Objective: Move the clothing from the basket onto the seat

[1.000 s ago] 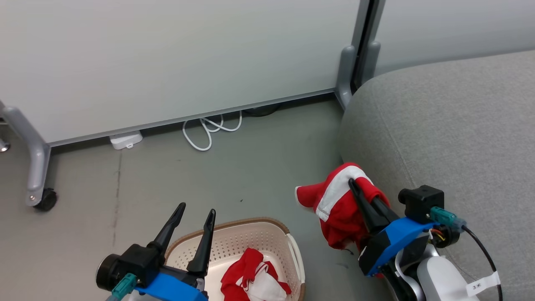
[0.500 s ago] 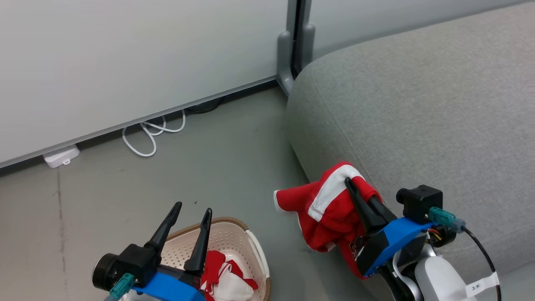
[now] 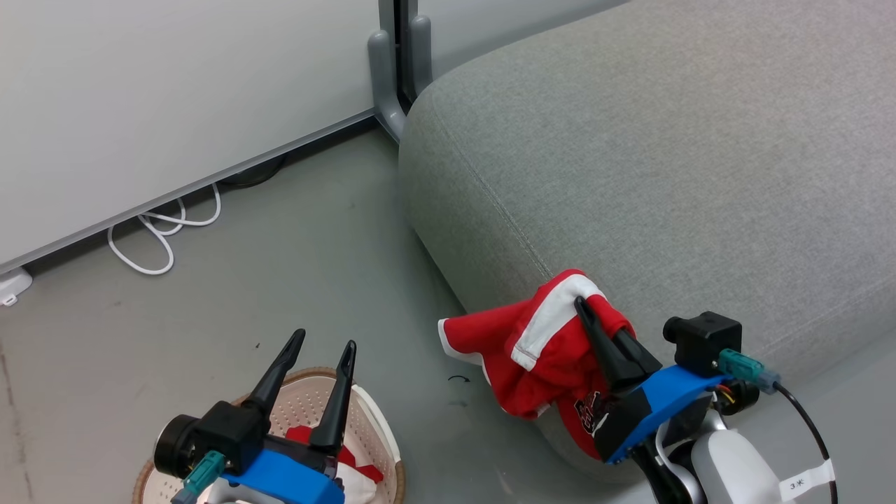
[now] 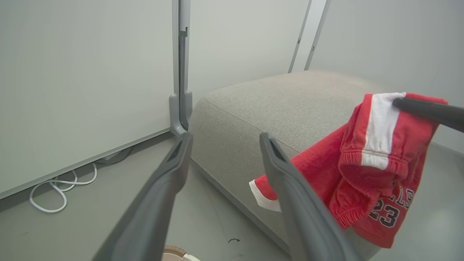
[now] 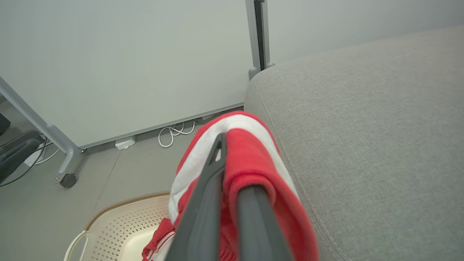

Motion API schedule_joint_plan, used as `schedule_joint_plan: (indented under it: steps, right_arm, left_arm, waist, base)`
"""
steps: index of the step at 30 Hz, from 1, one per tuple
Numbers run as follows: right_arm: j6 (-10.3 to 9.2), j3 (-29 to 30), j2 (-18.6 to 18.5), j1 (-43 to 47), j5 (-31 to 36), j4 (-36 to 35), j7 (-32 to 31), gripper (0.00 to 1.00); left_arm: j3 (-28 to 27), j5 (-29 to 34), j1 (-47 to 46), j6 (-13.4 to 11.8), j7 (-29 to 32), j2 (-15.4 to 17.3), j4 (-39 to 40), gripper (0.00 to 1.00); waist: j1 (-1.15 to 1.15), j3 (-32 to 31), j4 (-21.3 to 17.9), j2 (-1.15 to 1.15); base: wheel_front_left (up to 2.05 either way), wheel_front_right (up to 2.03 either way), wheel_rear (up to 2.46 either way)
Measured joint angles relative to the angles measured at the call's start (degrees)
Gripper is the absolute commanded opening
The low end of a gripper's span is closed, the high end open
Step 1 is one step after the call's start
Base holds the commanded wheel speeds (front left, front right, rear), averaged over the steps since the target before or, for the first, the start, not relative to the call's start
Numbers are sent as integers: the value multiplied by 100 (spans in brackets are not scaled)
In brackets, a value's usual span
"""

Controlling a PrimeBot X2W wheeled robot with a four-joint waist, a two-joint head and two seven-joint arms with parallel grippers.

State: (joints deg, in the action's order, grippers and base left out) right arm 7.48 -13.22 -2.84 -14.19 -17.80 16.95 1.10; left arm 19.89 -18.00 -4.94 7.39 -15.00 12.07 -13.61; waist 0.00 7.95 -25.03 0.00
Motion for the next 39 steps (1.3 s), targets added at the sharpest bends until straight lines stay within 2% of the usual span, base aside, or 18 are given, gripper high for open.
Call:
schedule_joint_plan:
  steps: [8, 14, 18, 23, 32, 39]
  right_arm:
    - [0, -27, 1, -85, -91, 57, 46, 0]
    - [0, 157, 0, -527, -24, 59, 40, 0]
    - [0, 548, -4, -1099, -131, 51, 56, 0]
    - [0, 1395, -48, -2400, 20, 175, 98, 0]
    - [-1, 2835, -951, -4222, 69, 570, 70, 0]
    - [0, 3620, -1480, -4907, 361, 947, -70, 0]
  left_arm:
    - [25, -15, -21, 0, -1, 90, 67, 100]
    - [47, -8, -88, 0, -1, 137, 131, 100]
    - [9, -3, -176, 0, -1, 216, 272, 100]
    - [49, 44, -498, 1, -1, 434, 494, 100]
    - [187, 215, -1120, 1, -5, 778, 977, 100]
    - [107, 348, -1534, -1, -5, 931, 1374, 100]
  waist:
    - [0, 81, -49, 0]
    - [0, 248, 47, 0]
    - [0, 482, 124, 0]
    - [0, 1023, 254, 0]
    - [1, 2124, 566, 0]
    - [2, 3039, 857, 0]
  base:
    - [0, 0, 0]
    - [0, 0, 0]
    - [0, 0, 0]
    - [0, 0, 0]
    - [0, 0, 0]
    - [0, 0, 0]
